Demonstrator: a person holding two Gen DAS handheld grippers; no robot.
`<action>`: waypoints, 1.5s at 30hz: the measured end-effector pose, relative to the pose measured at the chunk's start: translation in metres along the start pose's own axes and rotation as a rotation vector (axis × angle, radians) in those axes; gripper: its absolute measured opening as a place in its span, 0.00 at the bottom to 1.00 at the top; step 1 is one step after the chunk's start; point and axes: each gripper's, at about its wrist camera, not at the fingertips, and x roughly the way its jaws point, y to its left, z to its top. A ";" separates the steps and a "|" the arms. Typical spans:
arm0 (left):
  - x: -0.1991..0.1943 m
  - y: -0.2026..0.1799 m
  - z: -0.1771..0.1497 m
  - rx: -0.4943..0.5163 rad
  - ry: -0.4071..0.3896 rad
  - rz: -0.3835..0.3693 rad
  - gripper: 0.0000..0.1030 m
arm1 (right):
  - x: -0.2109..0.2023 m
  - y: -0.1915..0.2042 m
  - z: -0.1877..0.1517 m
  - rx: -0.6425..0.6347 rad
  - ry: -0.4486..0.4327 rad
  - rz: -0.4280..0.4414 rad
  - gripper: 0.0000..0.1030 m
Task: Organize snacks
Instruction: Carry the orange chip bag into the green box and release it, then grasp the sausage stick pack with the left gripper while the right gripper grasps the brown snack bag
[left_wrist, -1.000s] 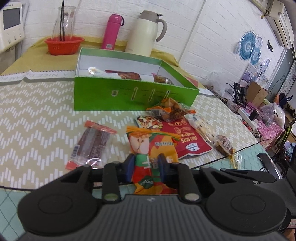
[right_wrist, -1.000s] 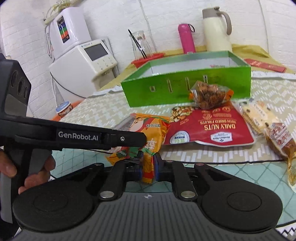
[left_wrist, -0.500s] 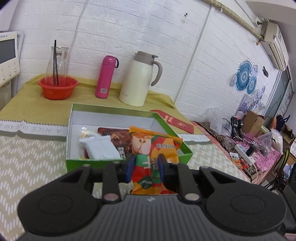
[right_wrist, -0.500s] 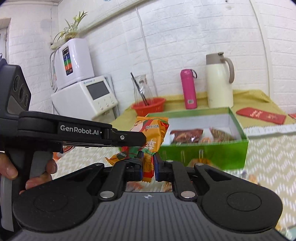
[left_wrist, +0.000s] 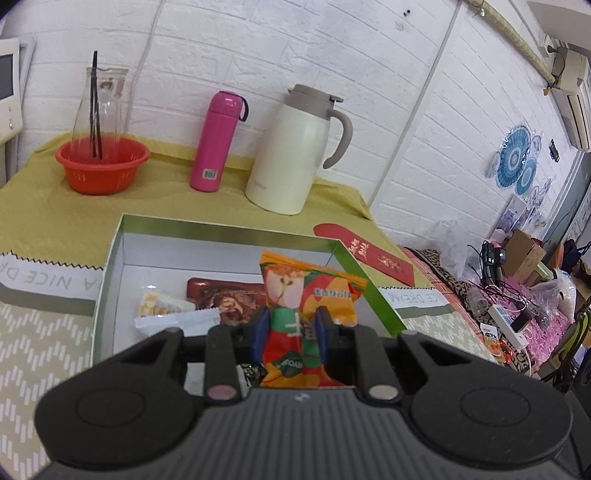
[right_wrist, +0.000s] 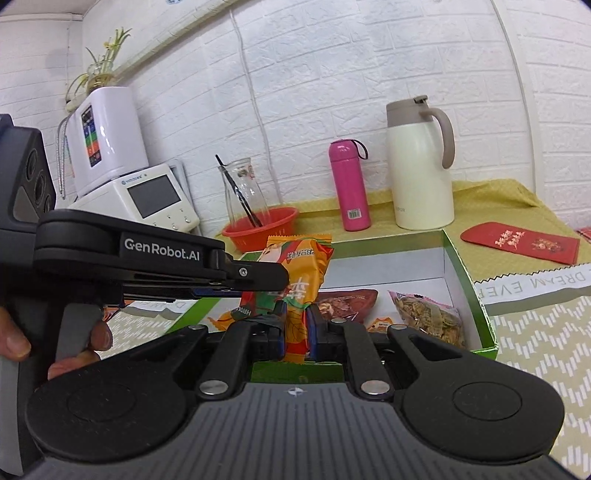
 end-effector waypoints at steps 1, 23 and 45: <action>0.005 0.002 0.000 -0.005 0.007 0.002 0.16 | 0.003 -0.002 -0.001 0.001 0.005 -0.003 0.22; -0.040 -0.013 -0.014 0.055 -0.117 0.144 0.95 | -0.026 0.013 -0.010 -0.086 -0.061 -0.101 1.00; -0.102 -0.080 -0.134 0.082 0.048 0.082 0.95 | -0.163 0.012 -0.074 -0.258 0.009 -0.215 1.00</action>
